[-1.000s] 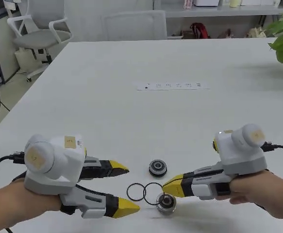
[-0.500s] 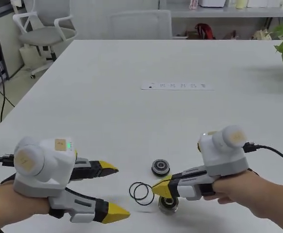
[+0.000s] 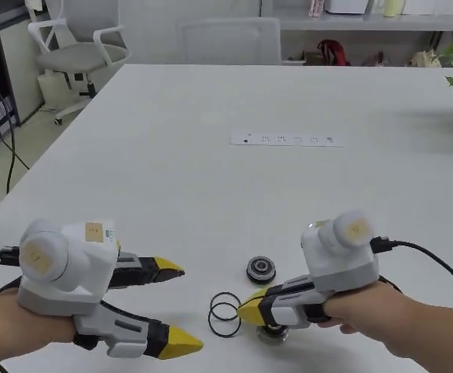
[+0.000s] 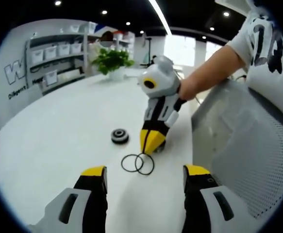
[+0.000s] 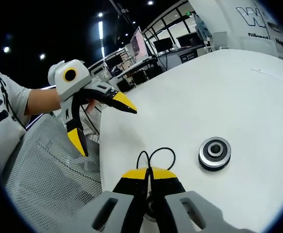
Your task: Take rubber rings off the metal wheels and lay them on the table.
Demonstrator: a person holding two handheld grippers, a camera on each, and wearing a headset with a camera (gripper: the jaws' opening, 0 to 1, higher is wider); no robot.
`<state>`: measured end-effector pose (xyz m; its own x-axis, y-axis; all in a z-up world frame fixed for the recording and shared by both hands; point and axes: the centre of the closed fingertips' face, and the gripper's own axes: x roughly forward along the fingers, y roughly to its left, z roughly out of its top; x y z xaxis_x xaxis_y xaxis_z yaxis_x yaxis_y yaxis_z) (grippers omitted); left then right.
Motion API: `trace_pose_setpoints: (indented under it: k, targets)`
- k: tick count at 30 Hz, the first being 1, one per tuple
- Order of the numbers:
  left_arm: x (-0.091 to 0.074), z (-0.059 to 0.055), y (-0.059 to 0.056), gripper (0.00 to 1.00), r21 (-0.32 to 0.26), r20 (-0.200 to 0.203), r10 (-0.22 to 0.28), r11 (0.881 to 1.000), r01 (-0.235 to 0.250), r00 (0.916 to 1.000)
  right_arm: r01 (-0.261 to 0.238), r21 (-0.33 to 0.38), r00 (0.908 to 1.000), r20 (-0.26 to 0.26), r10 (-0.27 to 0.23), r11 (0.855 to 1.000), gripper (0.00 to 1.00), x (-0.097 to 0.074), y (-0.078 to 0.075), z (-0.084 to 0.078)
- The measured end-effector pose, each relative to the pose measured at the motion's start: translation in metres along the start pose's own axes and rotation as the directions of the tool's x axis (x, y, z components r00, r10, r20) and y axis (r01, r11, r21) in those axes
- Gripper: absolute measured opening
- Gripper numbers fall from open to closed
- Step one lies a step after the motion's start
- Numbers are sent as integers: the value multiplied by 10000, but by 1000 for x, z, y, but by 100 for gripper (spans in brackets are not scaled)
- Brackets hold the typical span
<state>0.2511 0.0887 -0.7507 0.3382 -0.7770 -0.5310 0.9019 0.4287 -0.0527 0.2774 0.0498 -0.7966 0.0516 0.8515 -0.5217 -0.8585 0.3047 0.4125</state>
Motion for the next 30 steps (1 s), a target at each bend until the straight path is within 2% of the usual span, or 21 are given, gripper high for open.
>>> trace_pose_setpoints:
  k: [3,13,16,24,30]
  targets:
    - [-1,-2,1,65,30,-62,15,10000,-15,10000,144,-174,9999,4,-144,9997,0,0,-2,1]
    - [-2,-5,3,65,44,-209,11,10000,-10,9998,280,-883,9996,61,-275,9957,15,-2,-2,1]
    - [-1,-5,5,65,45,-253,-14,10000,15,9997,306,-994,9993,244,-283,9946,18,-5,-2,6]
    - [2,2,10,65,161,-273,-38,9999,42,9996,387,-1135,9982,506,-331,9928,21,-17,-5,15]
    - [6,9,16,65,232,-248,-11,9997,17,9997,582,-1246,9965,669,-502,9905,21,-28,-13,19]
